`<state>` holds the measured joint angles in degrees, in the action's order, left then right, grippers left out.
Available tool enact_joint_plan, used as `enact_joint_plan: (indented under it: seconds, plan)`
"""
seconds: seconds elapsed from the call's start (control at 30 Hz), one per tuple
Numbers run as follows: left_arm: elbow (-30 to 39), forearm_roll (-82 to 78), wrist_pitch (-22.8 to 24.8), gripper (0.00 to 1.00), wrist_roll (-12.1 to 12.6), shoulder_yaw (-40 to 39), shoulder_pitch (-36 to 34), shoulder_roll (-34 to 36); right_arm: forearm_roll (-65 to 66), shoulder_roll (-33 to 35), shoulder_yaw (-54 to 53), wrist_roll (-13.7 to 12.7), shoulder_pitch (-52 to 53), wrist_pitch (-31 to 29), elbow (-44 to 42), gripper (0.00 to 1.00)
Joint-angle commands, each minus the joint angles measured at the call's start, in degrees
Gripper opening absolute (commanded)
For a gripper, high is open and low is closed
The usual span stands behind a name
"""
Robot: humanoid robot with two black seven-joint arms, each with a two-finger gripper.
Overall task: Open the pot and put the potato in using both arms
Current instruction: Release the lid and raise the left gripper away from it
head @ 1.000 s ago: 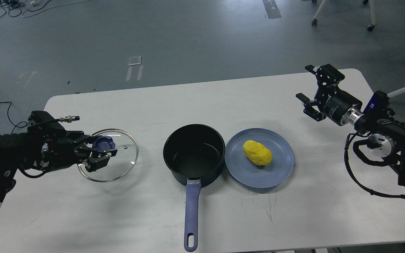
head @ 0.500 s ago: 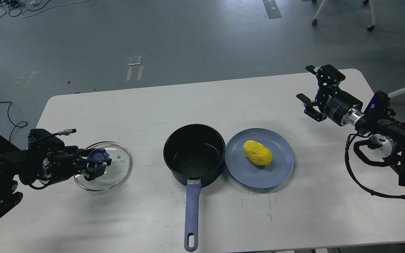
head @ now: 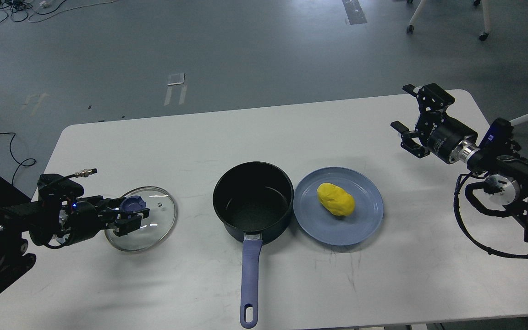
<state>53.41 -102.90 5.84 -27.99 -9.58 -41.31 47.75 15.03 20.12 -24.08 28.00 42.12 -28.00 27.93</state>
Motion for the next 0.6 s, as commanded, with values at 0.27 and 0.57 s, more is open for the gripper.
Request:
enact_joint_plan:
  seconds: [0.27,0.57]
  plan:
    - [0.8,38.4,22.2,0.98,0.0,-0.6,-14.1,4.5,0.0,0.9,0.0,0.0,0.1,0.0,0.3,1.00]
    - [0.6,80.3,22.2,0.98,0.0,-0.7,-17.2,2.5,0.0,1.0,0.0,0.0,-0.3,0.0,0.4,1.00]
